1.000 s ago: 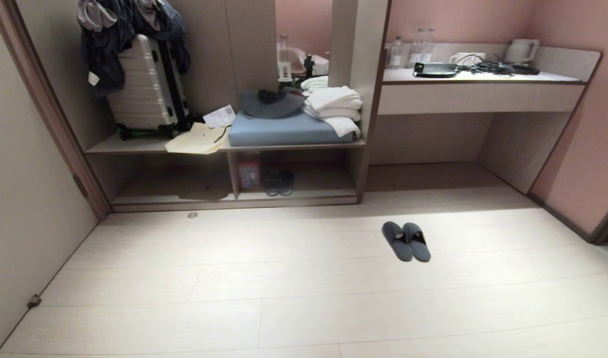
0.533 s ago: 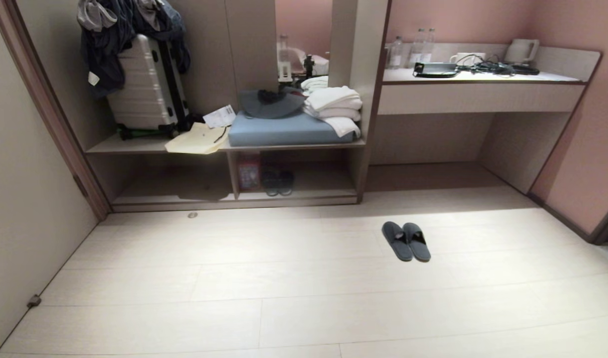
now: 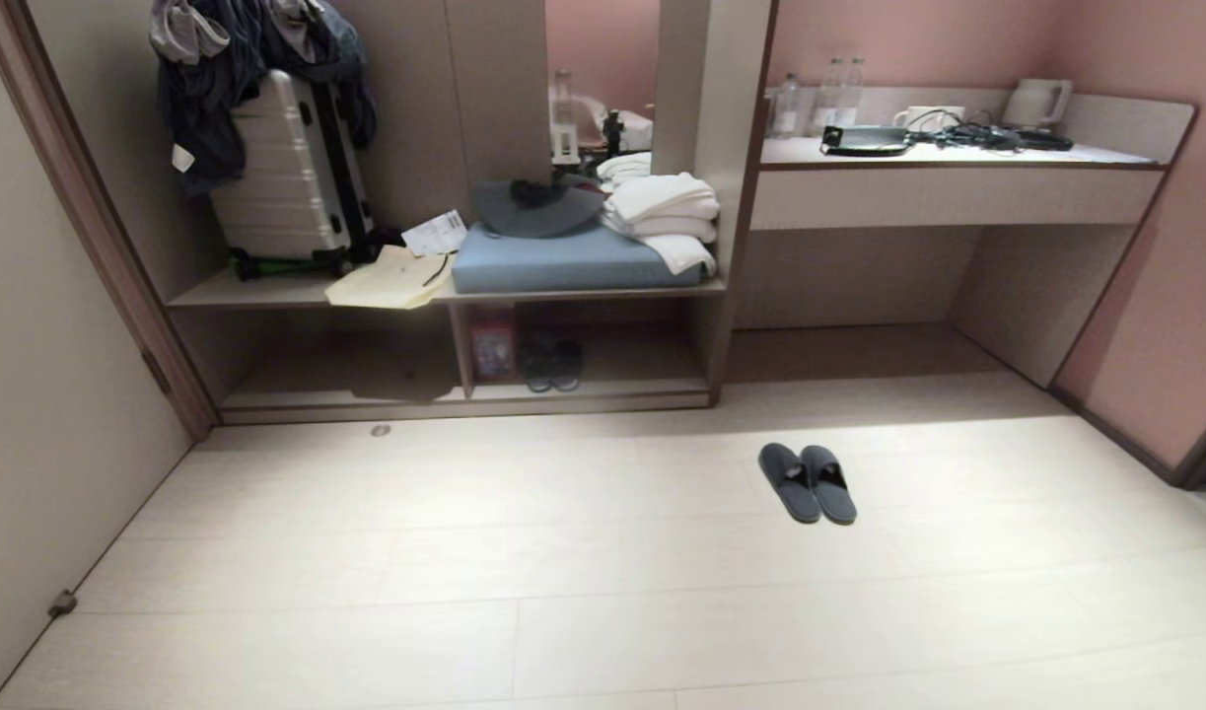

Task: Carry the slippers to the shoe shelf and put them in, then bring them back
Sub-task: Pick up the slippers on the floor

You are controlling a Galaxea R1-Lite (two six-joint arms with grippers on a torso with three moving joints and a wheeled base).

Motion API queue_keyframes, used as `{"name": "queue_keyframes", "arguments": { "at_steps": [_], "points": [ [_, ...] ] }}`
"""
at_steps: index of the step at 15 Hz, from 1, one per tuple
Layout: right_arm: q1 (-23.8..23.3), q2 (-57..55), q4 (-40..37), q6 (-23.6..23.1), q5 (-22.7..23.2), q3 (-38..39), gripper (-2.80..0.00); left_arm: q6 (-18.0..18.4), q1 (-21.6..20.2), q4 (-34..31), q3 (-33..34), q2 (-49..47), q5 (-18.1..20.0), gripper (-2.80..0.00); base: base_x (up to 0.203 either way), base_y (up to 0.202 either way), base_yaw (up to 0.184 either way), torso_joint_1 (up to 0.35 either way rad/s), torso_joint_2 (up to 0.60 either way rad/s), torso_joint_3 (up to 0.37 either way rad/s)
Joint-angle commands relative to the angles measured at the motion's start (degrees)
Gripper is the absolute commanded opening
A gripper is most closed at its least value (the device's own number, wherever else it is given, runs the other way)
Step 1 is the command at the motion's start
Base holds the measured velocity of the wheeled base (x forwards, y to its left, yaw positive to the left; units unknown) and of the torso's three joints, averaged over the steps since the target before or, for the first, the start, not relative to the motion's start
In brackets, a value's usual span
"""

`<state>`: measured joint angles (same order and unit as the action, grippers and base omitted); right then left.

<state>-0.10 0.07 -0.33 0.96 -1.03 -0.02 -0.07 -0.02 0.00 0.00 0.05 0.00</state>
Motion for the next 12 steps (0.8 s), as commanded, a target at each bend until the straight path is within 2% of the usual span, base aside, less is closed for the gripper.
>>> {"name": "queue_keyframes", "arguments": {
  "at_steps": [1,12],
  "points": [
    [0.01,0.01,-0.02,0.00,0.06,0.02,-2.80,-0.01,0.02,0.00,0.00,-0.05,0.00,-2.80,0.189,0.000,0.000,0.002,0.00,0.000],
    [0.01,0.01,-0.02,0.00,0.06,0.02,-2.80,-0.01,-0.05,0.00,0.00,-0.05,0.00,-2.80,0.197,0.000,0.000,0.001,0.00,0.004]
  ]
}}
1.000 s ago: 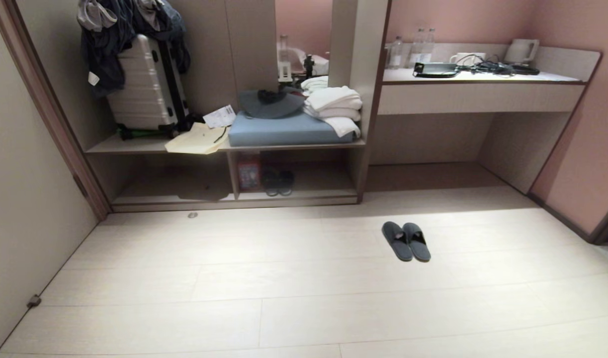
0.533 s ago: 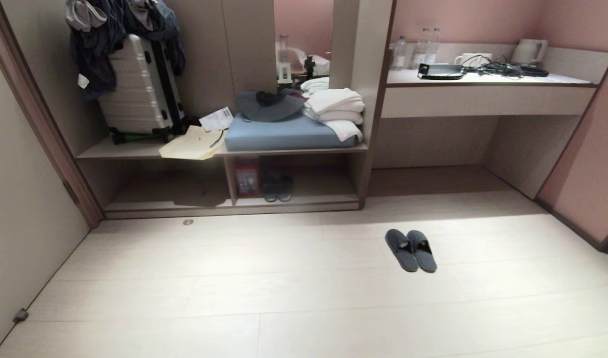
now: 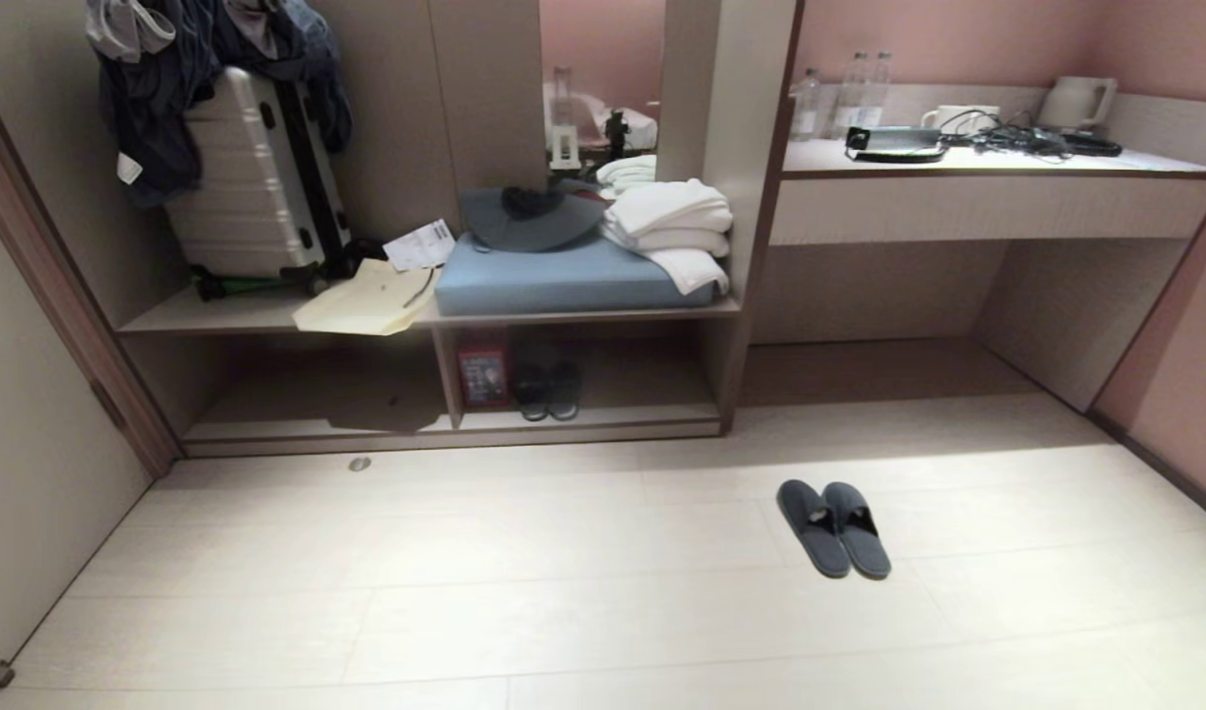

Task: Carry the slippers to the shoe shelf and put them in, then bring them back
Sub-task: Pick up the slippers on the floor

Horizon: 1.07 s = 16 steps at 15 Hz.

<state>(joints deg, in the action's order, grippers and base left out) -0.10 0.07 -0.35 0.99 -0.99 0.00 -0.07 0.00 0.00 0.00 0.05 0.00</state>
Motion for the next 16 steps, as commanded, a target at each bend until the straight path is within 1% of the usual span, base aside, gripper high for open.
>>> {"name": "queue_keyframes", "arguments": {
  "at_steps": [1,8,16],
  "points": [
    [0.01,0.01,0.00,-0.02,0.02,0.00,-2.80,-0.01,-0.04,0.00,0.00,-0.05,0.00,-2.80,0.196,0.000,-0.002,0.002,0.00,0.002],
    [0.01,0.01,0.00,-0.02,0.02,-0.07,-2.80,-0.10,-0.09,0.00,0.00,-0.05,0.00,-2.80,0.185,0.000,-0.001,0.006,0.00,0.003],
    [0.01,0.01,0.00,-0.02,0.02,0.00,-2.80,-0.10,-0.01,0.00,0.00,-0.14,0.00,-2.80,0.007,0.000,0.000,0.001,0.00,0.000]
  ]
}}
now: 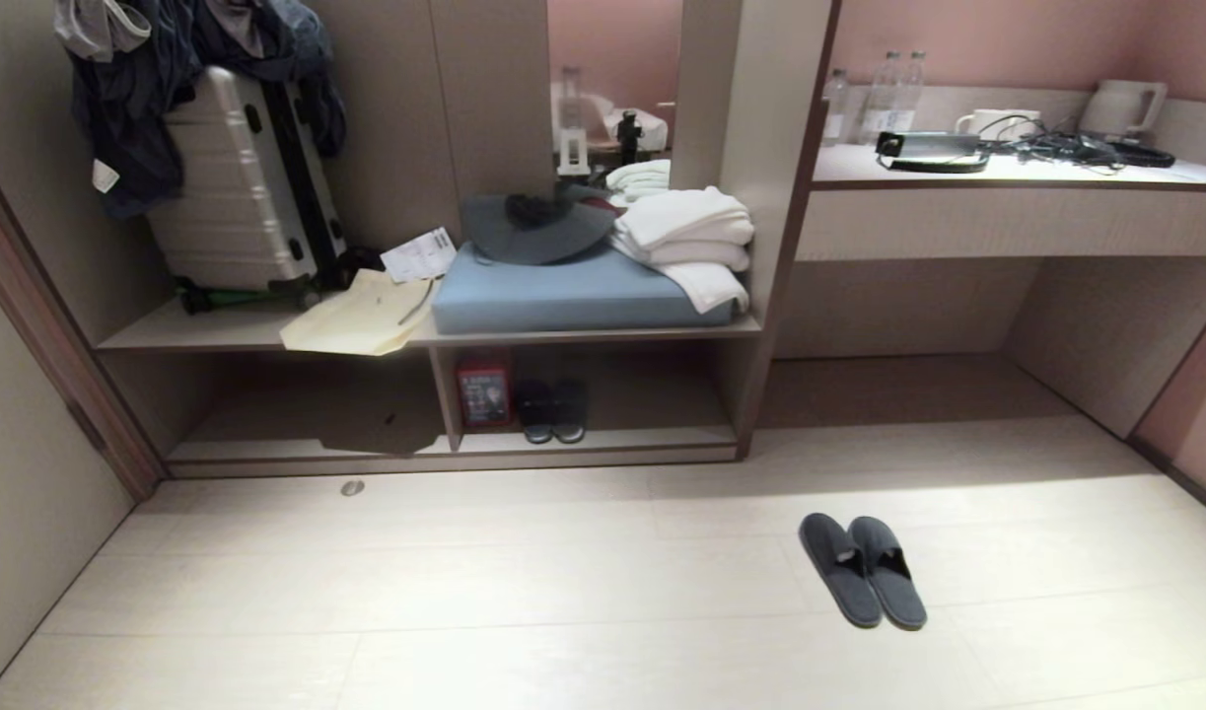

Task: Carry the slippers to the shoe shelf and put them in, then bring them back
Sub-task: Pick up the slippers on the floor

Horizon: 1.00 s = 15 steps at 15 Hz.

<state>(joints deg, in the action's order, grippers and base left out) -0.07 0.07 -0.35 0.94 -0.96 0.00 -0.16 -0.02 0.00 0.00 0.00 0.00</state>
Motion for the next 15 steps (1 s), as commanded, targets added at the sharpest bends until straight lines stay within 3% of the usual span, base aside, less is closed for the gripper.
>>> {"name": "queue_keyframes", "arguments": {
  "at_steps": [1,15],
  "points": [
    [-0.01,0.01,0.00,0.02,0.00,0.00,-2.80,-0.02,0.02,0.00,0.00,-0.09,0.00,-2.80,0.001,-0.054,-0.007,0.007,0.00,0.002],
    [-0.01,0.01,0.00,0.02,0.00,0.00,-2.80,-0.02,0.00,0.00,0.00,-0.09,0.00,-2.80,0.000,-0.187,0.002,0.002,0.00,0.003]
  ]
}}
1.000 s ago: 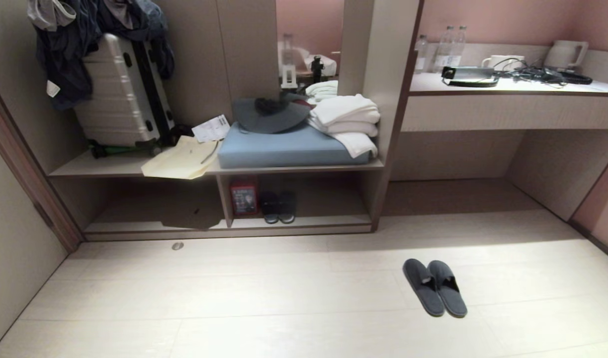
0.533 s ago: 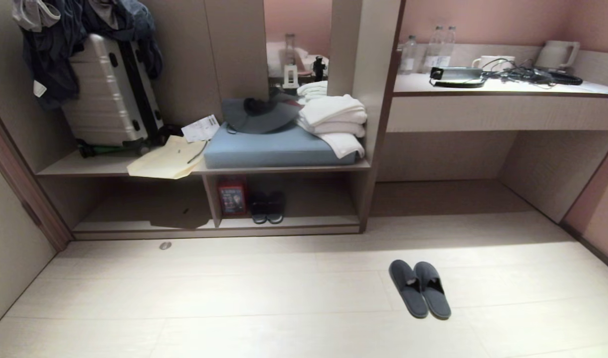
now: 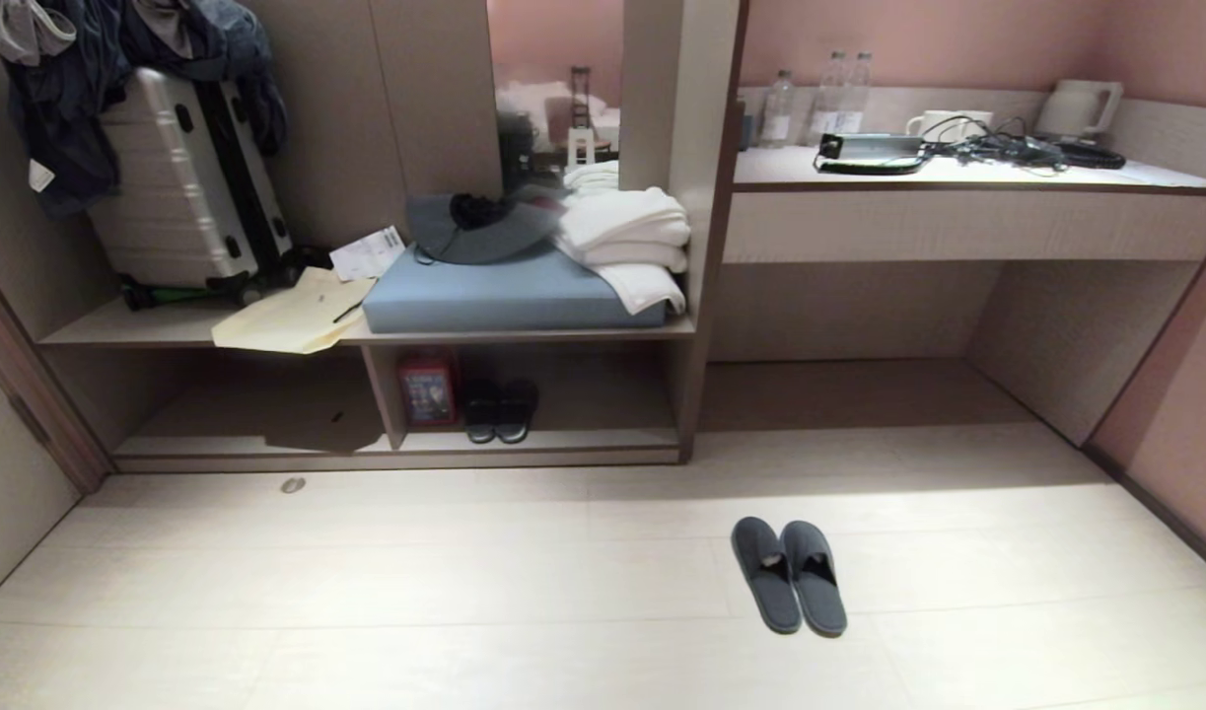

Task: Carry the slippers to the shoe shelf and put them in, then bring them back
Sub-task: Pick up the slippers on the floor

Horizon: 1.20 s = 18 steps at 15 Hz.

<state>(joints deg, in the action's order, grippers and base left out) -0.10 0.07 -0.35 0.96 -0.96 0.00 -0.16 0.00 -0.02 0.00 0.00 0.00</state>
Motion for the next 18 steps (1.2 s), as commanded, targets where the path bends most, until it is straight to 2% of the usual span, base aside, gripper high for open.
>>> {"name": "queue_keyframes", "arguments": {
  "at_steps": [1,7,18],
  "points": [
    [0.01,0.01,0.00,0.01,0.00,0.00,-2.80,-0.02,0.00,0.02,0.00,-0.09,0.00,-2.80,0.000,-0.193,0.002,-0.001,0.01,0.007],
    [0.01,0.01,0.00,0.01,-0.07,0.00,-2.80,-0.19,-0.08,0.02,0.00,0.00,0.00,-2.80,0.000,-0.159,0.001,0.002,0.00,0.003],
    [0.01,0.01,0.00,0.01,0.00,0.00,-2.80,-0.19,0.00,0.02,0.00,0.00,0.00,-2.80,0.008,0.000,0.000,0.000,0.00,0.000]
  ]
}}
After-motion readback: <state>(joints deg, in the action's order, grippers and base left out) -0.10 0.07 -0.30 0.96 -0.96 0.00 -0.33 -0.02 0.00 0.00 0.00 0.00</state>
